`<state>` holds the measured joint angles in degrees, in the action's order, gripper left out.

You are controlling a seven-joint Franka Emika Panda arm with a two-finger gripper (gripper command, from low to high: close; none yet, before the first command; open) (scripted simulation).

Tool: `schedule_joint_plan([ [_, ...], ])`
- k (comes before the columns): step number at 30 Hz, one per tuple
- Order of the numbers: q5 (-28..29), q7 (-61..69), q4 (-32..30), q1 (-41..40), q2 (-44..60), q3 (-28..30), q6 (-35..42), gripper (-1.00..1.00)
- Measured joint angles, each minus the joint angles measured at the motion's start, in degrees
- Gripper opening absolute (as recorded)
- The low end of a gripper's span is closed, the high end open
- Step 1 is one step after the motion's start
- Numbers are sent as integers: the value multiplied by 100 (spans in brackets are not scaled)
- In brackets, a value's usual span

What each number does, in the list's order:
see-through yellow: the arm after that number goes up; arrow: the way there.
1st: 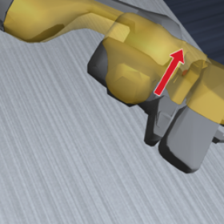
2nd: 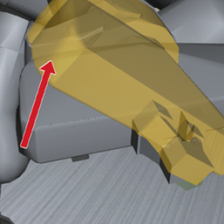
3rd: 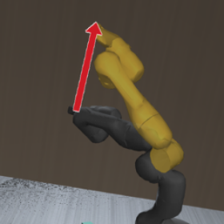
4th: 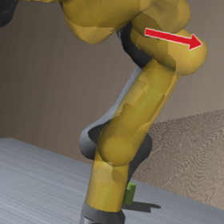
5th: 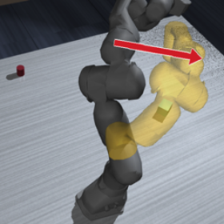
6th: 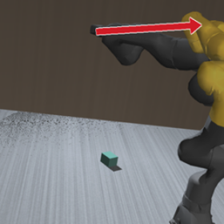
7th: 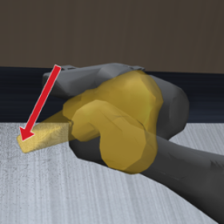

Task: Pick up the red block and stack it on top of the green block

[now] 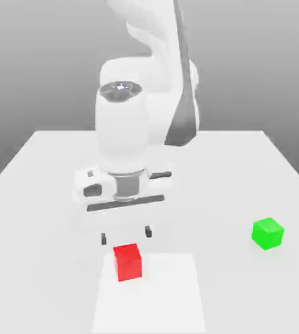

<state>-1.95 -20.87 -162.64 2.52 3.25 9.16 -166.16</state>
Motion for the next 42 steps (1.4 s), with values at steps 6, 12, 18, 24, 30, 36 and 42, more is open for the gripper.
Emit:
schedule_joint_plan([
  [6, -493, 363, 100, -338, 812, -454, -681, -100],
  [12, -386, 286, 88, -355, 719, -442, -601, -100],
  [18, 230, -161, -83, -348, -426, -275, 368, -100],
  [24, 73, -691, -21, 837, -782, -1036, 790, -100],
  [30, -205, -1247, 91, 1920, -998, -2051, 1105, -100],
  [36, -245, -1797, 189, 2734, -870, -2896, 1062, -100],
  [42, 758, -2537, 237, 2800, 143, -2664, 150, 100],
])
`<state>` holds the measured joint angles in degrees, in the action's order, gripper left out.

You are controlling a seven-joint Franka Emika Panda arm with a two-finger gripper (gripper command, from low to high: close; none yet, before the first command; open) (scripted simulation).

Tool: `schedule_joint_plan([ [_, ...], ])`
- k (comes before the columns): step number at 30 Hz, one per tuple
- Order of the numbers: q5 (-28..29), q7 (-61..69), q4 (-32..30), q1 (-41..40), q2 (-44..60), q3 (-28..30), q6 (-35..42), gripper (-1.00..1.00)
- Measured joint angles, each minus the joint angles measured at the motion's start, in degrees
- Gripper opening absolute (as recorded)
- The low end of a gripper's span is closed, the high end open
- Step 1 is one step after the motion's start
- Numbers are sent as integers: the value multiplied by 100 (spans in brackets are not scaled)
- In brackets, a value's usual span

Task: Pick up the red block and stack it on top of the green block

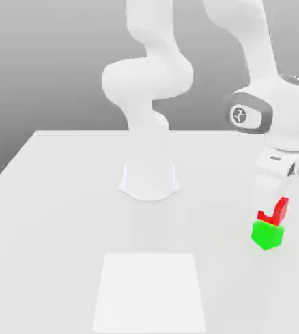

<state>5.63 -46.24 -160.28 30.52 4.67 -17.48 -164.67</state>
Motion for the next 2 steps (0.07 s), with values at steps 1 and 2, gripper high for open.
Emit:
schedule_joint_plan([
  [1, 0, 0, 0, 0, 0, 0, 0, 100],
  [2, 0, 0, 0, 0, 0, 0, 0, 100],
])
